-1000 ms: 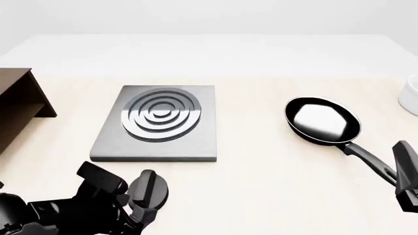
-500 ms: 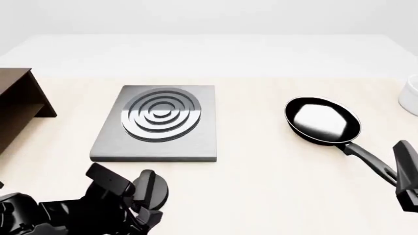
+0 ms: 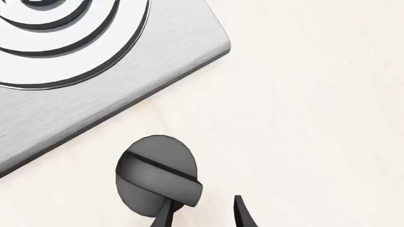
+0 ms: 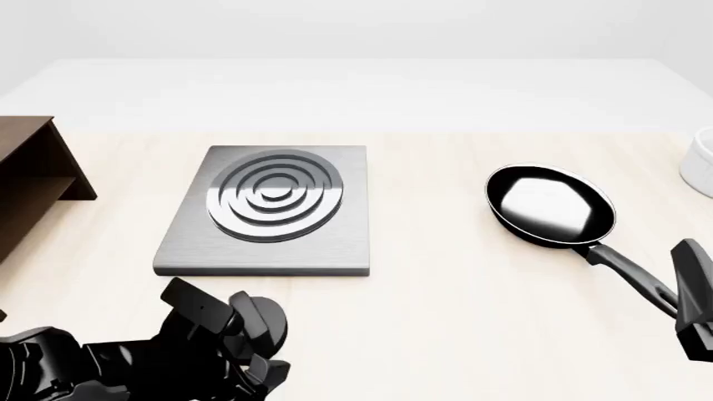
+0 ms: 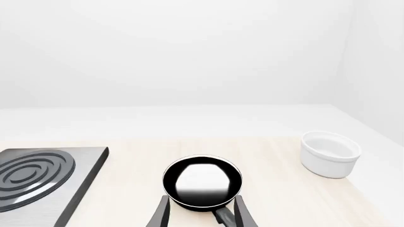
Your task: Turn on the stove and put the frying pan on it.
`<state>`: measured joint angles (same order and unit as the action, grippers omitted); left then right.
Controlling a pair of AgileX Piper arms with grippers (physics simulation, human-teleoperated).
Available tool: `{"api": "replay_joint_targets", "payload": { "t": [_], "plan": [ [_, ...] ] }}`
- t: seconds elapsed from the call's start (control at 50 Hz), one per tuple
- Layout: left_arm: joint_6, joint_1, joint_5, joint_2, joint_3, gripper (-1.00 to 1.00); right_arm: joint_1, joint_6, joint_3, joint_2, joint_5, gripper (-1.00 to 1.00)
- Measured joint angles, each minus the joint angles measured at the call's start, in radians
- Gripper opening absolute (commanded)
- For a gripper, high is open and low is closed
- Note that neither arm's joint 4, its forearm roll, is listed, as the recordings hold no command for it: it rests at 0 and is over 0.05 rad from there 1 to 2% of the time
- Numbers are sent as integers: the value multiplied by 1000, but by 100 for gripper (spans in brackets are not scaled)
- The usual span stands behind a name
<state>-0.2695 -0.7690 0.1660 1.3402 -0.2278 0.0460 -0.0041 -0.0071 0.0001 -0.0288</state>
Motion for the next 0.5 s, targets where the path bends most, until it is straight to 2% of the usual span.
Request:
{"api": "replay_joint_targets", "payload": {
  "t": [0.5],
  "plan": [
    [6, -48, -24, 39, -51, 100, 0, 3, 0, 0, -2, 100]
  ]
}}
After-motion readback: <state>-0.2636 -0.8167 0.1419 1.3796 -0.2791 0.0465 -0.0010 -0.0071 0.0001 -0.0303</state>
